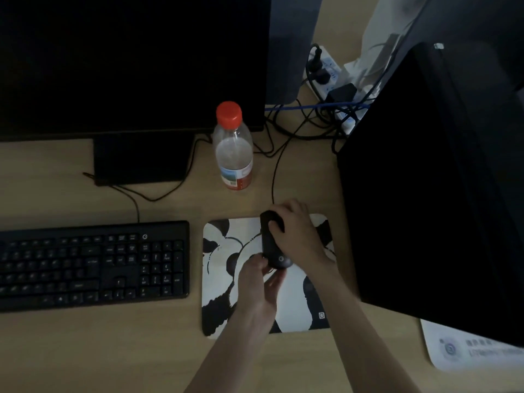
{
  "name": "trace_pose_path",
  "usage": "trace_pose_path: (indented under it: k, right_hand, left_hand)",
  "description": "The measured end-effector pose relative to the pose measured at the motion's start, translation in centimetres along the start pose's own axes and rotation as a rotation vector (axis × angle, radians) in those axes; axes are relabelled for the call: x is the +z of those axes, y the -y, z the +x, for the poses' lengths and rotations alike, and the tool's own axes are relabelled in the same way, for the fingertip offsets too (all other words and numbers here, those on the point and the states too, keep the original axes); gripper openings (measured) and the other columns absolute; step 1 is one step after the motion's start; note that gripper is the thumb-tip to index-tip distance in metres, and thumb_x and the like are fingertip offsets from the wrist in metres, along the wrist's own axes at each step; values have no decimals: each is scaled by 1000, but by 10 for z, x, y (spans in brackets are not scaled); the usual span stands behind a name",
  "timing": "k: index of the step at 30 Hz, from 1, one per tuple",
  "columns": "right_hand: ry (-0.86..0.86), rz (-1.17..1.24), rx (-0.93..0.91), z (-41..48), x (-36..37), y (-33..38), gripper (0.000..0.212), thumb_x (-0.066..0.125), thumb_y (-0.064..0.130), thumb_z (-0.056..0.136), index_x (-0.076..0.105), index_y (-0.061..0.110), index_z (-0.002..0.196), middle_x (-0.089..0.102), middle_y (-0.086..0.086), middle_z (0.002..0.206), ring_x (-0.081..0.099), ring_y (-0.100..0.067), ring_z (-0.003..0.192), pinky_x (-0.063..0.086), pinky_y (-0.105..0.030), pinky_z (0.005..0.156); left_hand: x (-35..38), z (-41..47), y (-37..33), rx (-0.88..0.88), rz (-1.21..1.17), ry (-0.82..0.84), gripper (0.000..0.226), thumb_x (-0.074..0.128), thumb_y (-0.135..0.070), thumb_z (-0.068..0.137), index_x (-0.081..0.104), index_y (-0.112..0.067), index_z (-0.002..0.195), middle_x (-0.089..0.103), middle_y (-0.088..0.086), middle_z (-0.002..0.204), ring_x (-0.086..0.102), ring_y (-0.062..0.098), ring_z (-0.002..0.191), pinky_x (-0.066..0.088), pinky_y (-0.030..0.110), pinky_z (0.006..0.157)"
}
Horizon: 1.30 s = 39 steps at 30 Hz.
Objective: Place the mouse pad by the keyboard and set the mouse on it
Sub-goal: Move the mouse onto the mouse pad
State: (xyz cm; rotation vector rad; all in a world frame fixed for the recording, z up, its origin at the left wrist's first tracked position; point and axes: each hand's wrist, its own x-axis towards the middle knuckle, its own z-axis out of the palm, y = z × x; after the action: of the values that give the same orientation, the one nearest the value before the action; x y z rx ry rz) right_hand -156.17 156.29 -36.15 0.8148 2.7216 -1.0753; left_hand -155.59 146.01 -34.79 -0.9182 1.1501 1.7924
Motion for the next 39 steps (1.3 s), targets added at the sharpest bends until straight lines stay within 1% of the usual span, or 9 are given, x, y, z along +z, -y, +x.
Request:
trace_pose_path:
  k: [5, 13, 19, 22, 25, 27, 31, 35, 39]
  right_hand:
    - [53, -5, 10, -27, 17, -2, 36, 44, 17, 90, 47, 13, 125, 44, -9, 127, 35, -22, 123, 37, -32, 99]
    - [113, -25, 23, -34, 26, -6, 37, 42, 16, 90, 47, 14, 127, 44, -8, 134, 31, -22, 128, 30, -29, 104]
    - [122, -66, 33, -36, 26, -5, 38, 41, 17, 90, 45, 15, 128, 43, -8, 134, 27, -24, 128, 28, -32, 105]
    - [116, -62, 31, -35, 26, -6, 38, 42, 18, 90, 46, 15, 127, 43, -8, 133, 28, -24, 128, 28, -33, 105]
    - [139, -57, 27, -33, 26, -8, 39, 43, 19, 91, 44, 15, 129, 40, -9, 134, 28, -24, 128, 29, -34, 106]
    - [113, -39, 11, -30, 24, -8, 40, 44, 20, 90, 42, 15, 130, 40, -9, 136, 29, -24, 129, 30, -35, 106]
    - [-57, 228, -16, -17, 9, 0, 41, 50, 15, 89, 42, 15, 129, 44, -8, 129, 39, -15, 117, 34, -20, 94]
    - [-140, 522, -32, 12, -16, 24, 56, 55, 11, 85, 31, 14, 136, 37, 3, 128, 33, -5, 119, 32, -22, 102]
    - [-120, 643, -107, 44, -35, 40, 78, 70, 13, 75, 26, 14, 139, 33, -2, 145, 30, -9, 130, 26, -17, 102]
  left_hand:
    - [-27, -9, 23, 20, 9, -30, 37, 36, -1, 89, 48, 0, 123, 53, 21, 126, 57, 24, 99, 43, 38, 97]
    - [-41, -3, 27, -30, 46, -57, 37, 36, -1, 87, 49, 0, 122, 56, 22, 122, 55, 28, 106, 48, 30, 77]
    - [-39, -3, 28, 15, 117, -50, 21, 32, 6, 83, 50, 4, 94, 45, 10, 71, 46, 18, 65, 45, 26, 70]
    - [-39, -3, 27, 31, 193, -48, 39, 36, 5, 83, 43, 2, 122, 57, 14, 99, 56, 23, 94, 45, 30, 84]
    - [-37, 18, 24, -47, 327, -182, 27, 44, -1, 86, 48, 3, 112, 55, 17, 98, 55, 23, 93, 44, 25, 77]
    - [-31, 23, 12, -108, 513, -316, 33, 50, -12, 86, 52, 2, 115, 56, 20, 116, 57, 30, 103, 43, 27, 74]
    - [-28, 25, -22, 261, 619, -246, 45, 47, -10, 84, 41, -1, 127, 39, 25, 137, 44, 42, 120, 42, 40, 92]
    - [-2, 28, -78, 655, 555, -45, 55, 52, -9, 84, 32, -22, 134, 39, 4, 140, 39, 18, 127, 33, 30, 94]
    - [21, 39, -124, 949, 841, 98, 77, 68, -12, 74, 27, -14, 140, 30, 5, 149, 29, 14, 135, 25, 27, 109]
